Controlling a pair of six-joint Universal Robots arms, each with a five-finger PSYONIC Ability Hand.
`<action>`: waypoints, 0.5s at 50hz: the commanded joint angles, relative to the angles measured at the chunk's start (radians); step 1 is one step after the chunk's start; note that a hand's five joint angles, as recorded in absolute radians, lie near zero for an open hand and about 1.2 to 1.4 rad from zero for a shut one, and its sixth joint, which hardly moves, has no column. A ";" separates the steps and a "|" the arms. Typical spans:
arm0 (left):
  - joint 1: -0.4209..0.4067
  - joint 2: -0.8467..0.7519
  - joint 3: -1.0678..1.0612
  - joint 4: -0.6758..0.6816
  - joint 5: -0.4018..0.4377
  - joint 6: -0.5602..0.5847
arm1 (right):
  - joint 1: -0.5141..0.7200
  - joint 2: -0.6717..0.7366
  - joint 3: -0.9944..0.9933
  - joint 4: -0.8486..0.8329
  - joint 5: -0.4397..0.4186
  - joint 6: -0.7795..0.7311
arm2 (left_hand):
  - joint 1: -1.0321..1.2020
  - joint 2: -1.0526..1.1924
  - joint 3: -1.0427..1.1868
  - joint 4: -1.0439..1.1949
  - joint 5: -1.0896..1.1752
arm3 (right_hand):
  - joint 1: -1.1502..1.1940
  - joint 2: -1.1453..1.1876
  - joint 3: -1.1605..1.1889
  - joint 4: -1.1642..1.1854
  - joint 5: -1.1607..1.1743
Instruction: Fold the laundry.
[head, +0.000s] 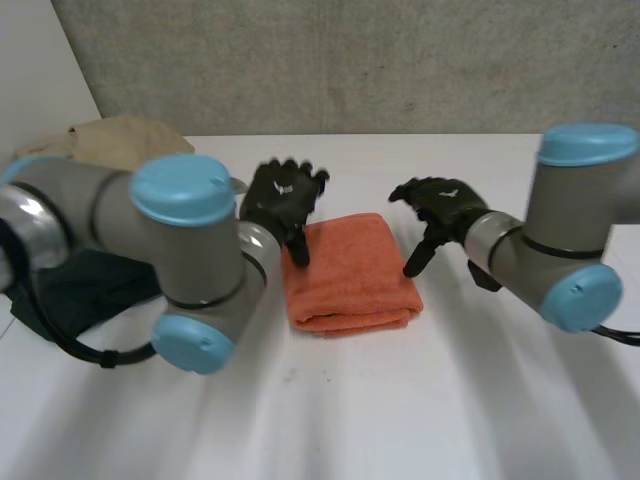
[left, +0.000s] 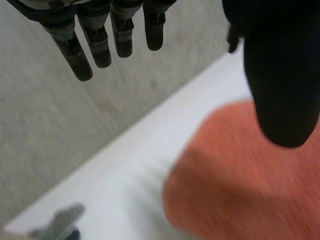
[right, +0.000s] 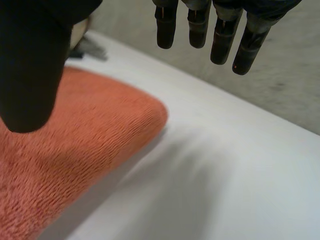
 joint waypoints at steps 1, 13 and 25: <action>0.077 0.158 -0.137 0.036 0.211 -0.005 | -0.094 -0.113 0.263 -0.129 -0.015 0.187 | 0.016 -0.012 -0.007 0.002 -0.017 | -0.026 -0.046 -0.041 -0.061 -0.067; 0.106 0.224 -0.242 0.033 0.376 -0.028 | -0.086 0.000 0.336 -0.210 -0.130 0.252 | 0.031 0.003 0.008 0.016 -0.002 | 0.037 0.017 0.022 0.002 -0.004; 0.107 0.237 -0.251 0.035 0.376 -0.029 | 0.000 0.086 0.242 -0.229 -0.136 0.316 | 0.037 0.008 0.014 0.022 0.004 | 0.098 0.079 0.083 0.063 0.057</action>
